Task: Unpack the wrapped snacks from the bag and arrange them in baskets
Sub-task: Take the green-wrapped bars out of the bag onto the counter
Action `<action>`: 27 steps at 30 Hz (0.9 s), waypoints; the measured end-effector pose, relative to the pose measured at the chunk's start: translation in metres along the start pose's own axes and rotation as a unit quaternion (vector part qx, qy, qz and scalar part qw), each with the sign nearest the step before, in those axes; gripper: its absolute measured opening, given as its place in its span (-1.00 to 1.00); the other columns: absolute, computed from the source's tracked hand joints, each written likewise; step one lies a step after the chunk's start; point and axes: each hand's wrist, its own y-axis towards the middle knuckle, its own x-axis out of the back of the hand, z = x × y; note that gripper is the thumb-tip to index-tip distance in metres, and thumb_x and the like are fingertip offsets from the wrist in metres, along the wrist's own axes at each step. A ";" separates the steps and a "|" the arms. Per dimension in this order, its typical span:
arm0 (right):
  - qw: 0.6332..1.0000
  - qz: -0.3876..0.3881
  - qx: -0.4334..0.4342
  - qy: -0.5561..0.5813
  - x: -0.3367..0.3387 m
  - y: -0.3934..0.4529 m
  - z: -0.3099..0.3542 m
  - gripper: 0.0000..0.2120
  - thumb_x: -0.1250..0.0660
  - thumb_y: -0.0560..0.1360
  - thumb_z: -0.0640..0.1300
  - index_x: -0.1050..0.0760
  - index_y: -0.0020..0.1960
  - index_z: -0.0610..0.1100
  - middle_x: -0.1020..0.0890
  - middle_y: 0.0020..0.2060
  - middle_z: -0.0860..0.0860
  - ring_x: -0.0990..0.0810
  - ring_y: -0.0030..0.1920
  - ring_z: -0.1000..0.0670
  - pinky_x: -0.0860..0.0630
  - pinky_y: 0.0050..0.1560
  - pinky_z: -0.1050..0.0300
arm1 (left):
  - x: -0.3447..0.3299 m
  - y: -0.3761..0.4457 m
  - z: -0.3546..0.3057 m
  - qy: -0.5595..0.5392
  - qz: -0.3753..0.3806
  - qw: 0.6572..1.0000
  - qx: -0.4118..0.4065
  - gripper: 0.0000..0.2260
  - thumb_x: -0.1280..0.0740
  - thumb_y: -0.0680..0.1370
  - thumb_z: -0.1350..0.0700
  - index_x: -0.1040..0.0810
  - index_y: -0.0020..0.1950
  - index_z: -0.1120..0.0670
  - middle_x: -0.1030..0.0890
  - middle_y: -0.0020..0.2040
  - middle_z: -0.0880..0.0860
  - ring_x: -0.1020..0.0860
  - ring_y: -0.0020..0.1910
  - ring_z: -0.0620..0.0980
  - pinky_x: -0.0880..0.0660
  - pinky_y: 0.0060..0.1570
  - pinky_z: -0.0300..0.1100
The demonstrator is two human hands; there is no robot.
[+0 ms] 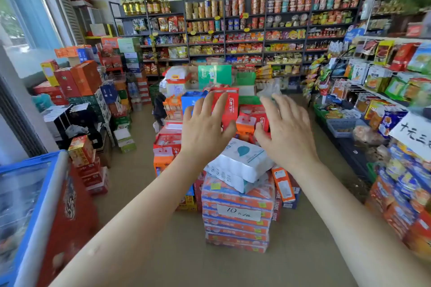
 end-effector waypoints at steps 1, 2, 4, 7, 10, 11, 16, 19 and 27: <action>0.999 0.029 -0.014 -0.003 -0.009 -0.011 -0.015 -0.54 -0.26 0.55 -0.02 -0.39 0.41 -0.15 -0.49 0.32 -0.17 -0.43 0.33 -0.23 -0.36 0.28 -0.20 | -0.020 -0.003 -0.012 -0.008 0.058 0.998 0.012 -0.42 -0.12 0.60 -0.18 -0.25 0.57 0.05 -0.39 0.48 0.15 -0.41 0.39 0.24 -0.36 0.30 0.17; 0.999 0.046 -0.018 -0.011 -0.019 -0.021 -0.030 -0.58 -0.27 0.54 -0.04 -0.44 0.36 -0.16 -0.53 0.23 -0.16 -0.49 0.23 -0.23 -0.41 0.17 -0.17 | -0.040 -0.005 -0.025 -0.004 0.129 0.992 0.011 -0.42 -0.13 0.62 -0.18 -0.19 0.59 0.03 -0.39 0.46 0.13 -0.43 0.35 0.22 -0.36 0.28 0.12; 0.993 0.108 -0.037 -0.030 -0.045 -0.053 -0.066 -0.66 -0.28 0.51 -0.02 -0.51 0.22 -0.16 -0.59 0.05 -0.13 -0.56 0.04 -0.23 -0.47 -0.03 -0.10 | -0.093 -0.025 -0.045 -0.016 0.212 0.977 -0.010 -0.43 -0.10 0.63 -0.19 -0.17 0.59 0.01 -0.44 0.39 0.09 -0.48 0.28 0.19 -0.37 0.21 0.05; 0.982 0.172 -0.067 -0.040 -0.088 -0.094 -0.121 -0.68 -0.21 0.46 0.03 -0.57 0.04 -0.15 -0.61 -0.11 -0.11 -0.59 -0.14 -0.23 -0.45 -0.19 -0.03 | -0.164 -0.047 -0.082 -0.061 0.265 0.962 -0.034 -0.38 -0.02 0.53 -0.22 -0.35 0.50 0.05 -0.55 0.24 0.11 -0.57 0.13 0.22 -0.42 0.04 0.03; 0.968 0.224 -0.110 -0.037 -0.138 -0.122 -0.179 -0.61 -0.13 0.45 0.06 -0.58 0.06 -0.14 -0.61 -0.10 -0.12 -0.59 -0.13 -0.24 -0.41 -0.10 -0.07 | -0.241 -0.058 -0.120 -0.102 0.279 0.953 -0.057 -0.42 -0.11 0.50 -0.19 -0.47 0.40 0.10 -0.61 0.14 0.13 -0.61 0.02 0.23 -0.49 -0.06 0.04; 0.963 0.239 -0.121 -0.040 -0.157 -0.130 -0.201 -0.64 -0.17 0.45 0.04 -0.58 0.08 -0.14 -0.61 -0.10 -0.13 -0.59 -0.13 -0.25 -0.42 -0.07 -0.08 | -0.268 -0.058 -0.132 -0.122 0.276 0.952 -0.060 -0.46 -0.16 0.49 -0.16 -0.49 0.37 0.10 -0.61 0.12 0.13 -0.61 0.00 0.23 -0.51 -0.08 0.04; 0.921 0.319 -0.224 0.007 -0.219 -0.139 -0.308 -0.62 -0.30 0.49 -0.01 -0.55 0.26 -0.10 -0.61 0.05 -0.14 -0.58 0.02 -0.29 -0.52 0.05 -0.12 | -0.385 -0.025 -0.184 -0.223 0.327 0.918 -0.012 -0.49 -0.25 0.45 -0.07 -0.39 0.37 0.06 -0.61 0.22 0.16 -0.63 0.09 0.24 -0.59 -0.09 0.09; 0.905 0.312 -0.288 0.031 -0.239 -0.117 -0.377 -0.58 -0.32 0.48 -0.08 -0.53 0.32 -0.16 -0.62 0.03 -0.18 -0.59 0.03 -0.28 -0.54 0.05 -0.16 | -0.448 0.028 -0.208 -0.239 0.344 0.908 -0.003 -0.50 -0.22 0.45 -0.10 -0.39 0.37 0.03 -0.62 0.20 0.14 -0.63 0.04 0.21 -0.58 -0.05 0.07; 0.897 0.272 -0.345 -0.041 -0.302 -0.058 -0.565 -0.48 -0.17 0.47 0.08 -0.53 0.29 -0.19 -0.59 0.01 -0.16 -0.58 0.01 -0.28 -0.43 0.10 -0.14 | -0.607 0.202 -0.305 -0.251 0.358 0.897 -0.066 -0.52 -0.20 0.50 -0.09 -0.39 0.39 0.03 -0.60 0.15 0.11 -0.61 0.04 0.22 -0.58 -0.05 0.11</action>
